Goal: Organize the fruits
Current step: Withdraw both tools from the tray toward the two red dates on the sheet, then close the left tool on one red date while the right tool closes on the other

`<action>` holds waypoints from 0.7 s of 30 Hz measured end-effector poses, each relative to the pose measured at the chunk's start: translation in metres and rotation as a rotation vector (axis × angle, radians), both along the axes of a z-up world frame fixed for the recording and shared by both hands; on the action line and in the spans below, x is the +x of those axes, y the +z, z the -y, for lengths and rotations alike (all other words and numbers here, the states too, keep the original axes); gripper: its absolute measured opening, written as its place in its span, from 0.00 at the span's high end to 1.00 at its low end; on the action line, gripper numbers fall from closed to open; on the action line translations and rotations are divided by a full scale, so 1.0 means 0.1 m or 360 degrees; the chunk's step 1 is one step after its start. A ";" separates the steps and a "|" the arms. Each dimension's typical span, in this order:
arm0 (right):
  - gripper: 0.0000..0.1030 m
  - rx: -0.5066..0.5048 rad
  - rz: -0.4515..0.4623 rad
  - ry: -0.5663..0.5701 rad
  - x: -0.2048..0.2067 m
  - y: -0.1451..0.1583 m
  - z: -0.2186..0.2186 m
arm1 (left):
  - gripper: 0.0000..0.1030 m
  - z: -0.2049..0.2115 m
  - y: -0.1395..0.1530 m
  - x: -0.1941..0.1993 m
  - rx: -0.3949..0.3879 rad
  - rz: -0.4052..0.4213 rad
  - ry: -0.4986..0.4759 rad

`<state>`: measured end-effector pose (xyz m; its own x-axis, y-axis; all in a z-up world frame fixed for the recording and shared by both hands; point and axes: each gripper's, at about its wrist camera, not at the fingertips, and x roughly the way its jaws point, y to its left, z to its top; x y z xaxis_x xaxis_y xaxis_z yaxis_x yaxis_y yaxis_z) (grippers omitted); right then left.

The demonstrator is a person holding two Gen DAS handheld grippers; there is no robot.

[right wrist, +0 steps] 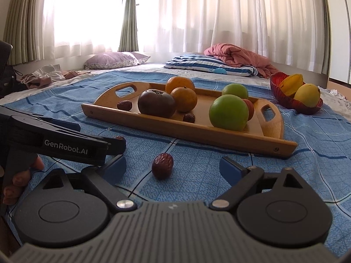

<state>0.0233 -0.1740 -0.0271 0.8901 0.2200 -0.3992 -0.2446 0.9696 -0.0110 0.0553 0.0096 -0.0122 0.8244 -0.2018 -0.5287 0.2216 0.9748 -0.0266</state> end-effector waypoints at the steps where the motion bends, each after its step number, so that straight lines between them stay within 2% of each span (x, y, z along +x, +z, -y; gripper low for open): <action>1: 0.10 -0.0010 -0.0001 0.0004 0.00 0.00 -0.01 | 0.06 0.00 0.00 0.00 0.0005 0.0004 -0.0002; 6: 0.17 -0.0054 0.0011 0.0014 -0.02 -0.02 -0.05 | 0.08 0.00 -0.01 -0.01 -0.0013 0.0017 -0.0047; 9: 0.22 -0.0037 0.0001 0.0019 0.00 -0.02 -0.05 | 0.14 -0.01 -0.02 -0.04 -0.0021 0.0029 -0.0080; 17: 0.37 -0.0026 0.0008 0.0054 -0.01 -0.03 -0.05 | 0.48 0.06 -0.01 -0.08 0.0026 0.0050 -0.0165; 21: 0.45 -0.0014 0.0009 0.0060 -0.01 -0.03 -0.04 | 0.56 0.13 -0.01 -0.11 0.0067 0.0066 -0.0222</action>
